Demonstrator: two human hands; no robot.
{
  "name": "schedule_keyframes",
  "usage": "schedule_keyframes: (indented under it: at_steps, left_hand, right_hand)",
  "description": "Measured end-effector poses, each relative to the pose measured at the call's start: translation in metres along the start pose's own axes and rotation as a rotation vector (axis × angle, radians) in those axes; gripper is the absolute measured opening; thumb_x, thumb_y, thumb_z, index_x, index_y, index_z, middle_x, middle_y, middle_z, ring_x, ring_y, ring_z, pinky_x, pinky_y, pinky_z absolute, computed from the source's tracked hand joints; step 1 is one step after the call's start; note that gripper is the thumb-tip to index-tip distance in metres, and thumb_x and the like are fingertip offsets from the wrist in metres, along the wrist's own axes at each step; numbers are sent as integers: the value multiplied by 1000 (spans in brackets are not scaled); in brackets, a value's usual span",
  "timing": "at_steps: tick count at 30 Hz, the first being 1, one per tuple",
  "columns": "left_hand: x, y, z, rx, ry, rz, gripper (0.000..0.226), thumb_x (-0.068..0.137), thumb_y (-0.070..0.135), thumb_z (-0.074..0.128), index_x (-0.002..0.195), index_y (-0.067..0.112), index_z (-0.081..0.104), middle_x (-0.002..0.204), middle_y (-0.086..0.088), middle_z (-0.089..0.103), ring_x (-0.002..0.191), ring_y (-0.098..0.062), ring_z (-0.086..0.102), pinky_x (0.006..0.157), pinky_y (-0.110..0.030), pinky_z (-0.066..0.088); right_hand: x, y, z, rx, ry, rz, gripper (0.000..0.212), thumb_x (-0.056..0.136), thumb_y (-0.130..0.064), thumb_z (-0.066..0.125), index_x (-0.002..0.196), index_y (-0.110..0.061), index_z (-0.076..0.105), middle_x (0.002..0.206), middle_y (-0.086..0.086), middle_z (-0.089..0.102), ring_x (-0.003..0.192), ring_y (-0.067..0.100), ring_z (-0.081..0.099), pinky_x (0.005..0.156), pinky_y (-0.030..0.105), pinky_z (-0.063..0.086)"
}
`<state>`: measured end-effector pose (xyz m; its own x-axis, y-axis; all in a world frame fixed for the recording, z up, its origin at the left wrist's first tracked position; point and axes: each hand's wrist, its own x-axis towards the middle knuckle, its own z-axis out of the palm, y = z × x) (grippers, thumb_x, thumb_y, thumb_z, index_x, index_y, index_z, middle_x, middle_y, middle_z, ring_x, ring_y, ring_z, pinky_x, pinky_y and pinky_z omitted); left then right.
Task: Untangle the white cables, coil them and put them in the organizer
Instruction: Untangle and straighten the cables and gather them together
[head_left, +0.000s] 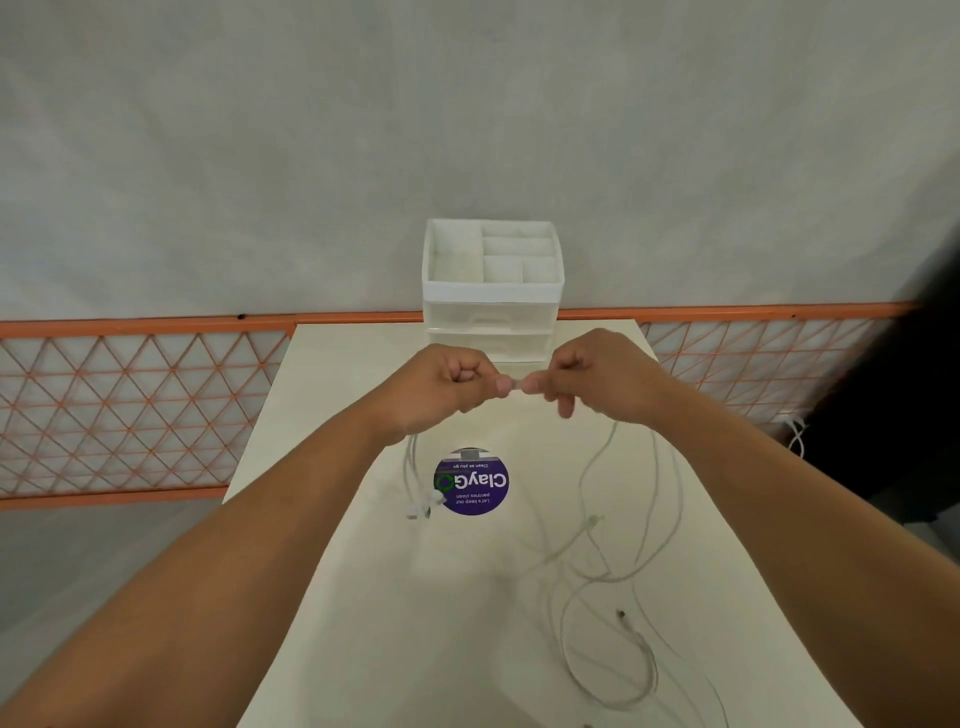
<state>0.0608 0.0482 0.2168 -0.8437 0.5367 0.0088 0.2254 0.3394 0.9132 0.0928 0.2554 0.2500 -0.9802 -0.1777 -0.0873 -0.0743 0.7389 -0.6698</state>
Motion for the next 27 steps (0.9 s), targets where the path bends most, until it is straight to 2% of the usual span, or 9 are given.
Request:
schedule_keyframes:
  at_steps: [4,8,11,16,18,20,22,24,27]
  left_hand:
    - [-5,4,-10,-10,43,-11,25,88,27,71,77,5,67,57,-1,39,56,-11,34,56,-22,31]
    - [-10,3,-15,-21,76,-16,26,85,28,74,63,18,64,62,-10,35,61,-17,32,57,-22,30]
    - [-11,3,-16,-58,123,-48,24,84,29,74,76,7,71,56,-2,42,61,-13,36,60,-23,31]
    - [-16,10,-22,-35,155,-111,25,87,30,70,94,6,76,43,17,45,45,0,42,47,-9,31]
    - [-19,15,-23,-21,152,-117,24,90,28,67,95,6,75,42,21,50,45,7,48,46,-3,33]
    - [-21,18,-26,-17,162,-114,24,92,26,66,94,3,74,42,17,51,45,12,50,46,-1,34]
    - [-24,21,-28,-19,174,-109,25,92,25,65,94,1,73,61,-1,54,45,13,52,47,-2,35]
    - [-26,22,-30,-16,165,-109,26,92,23,64,95,-1,72,83,9,57,48,8,57,47,-2,35]
    - [-29,21,-31,-40,174,-120,25,92,22,64,96,-2,71,87,13,49,73,-1,62,47,-1,35]
  right_hand:
    - [0,-3,3,-116,118,21,51,77,-61,65,63,-11,68,51,-3,61,51,11,54,56,25,41]
    - [-6,-6,-4,-34,-102,-55,22,91,-34,61,85,-16,73,76,-6,75,50,-4,50,57,16,38]
    - [-2,-8,-5,-77,-42,-46,18,90,-33,62,82,-19,71,74,-7,73,50,-2,49,58,19,38]
    - [-3,-7,-1,-260,268,73,60,69,-69,65,56,-12,52,51,-6,50,51,14,47,55,29,37]
    - [-6,-6,-2,-312,281,69,63,71,-73,60,55,-13,47,52,-5,46,51,13,45,55,30,36]
    - [-9,-4,-6,-205,185,17,53,80,-63,59,62,-13,60,55,-7,50,53,10,46,57,27,36]
    - [-11,0,-11,-124,56,-52,32,90,-45,58,78,-17,69,64,-8,55,58,6,47,64,25,37]
    - [-11,3,-14,-126,16,-75,24,94,-36,54,84,-20,69,68,-8,57,63,8,49,65,24,36]
    - [-10,7,-11,-181,167,18,49,84,-57,59,68,-11,61,55,-7,48,56,14,47,59,28,36]
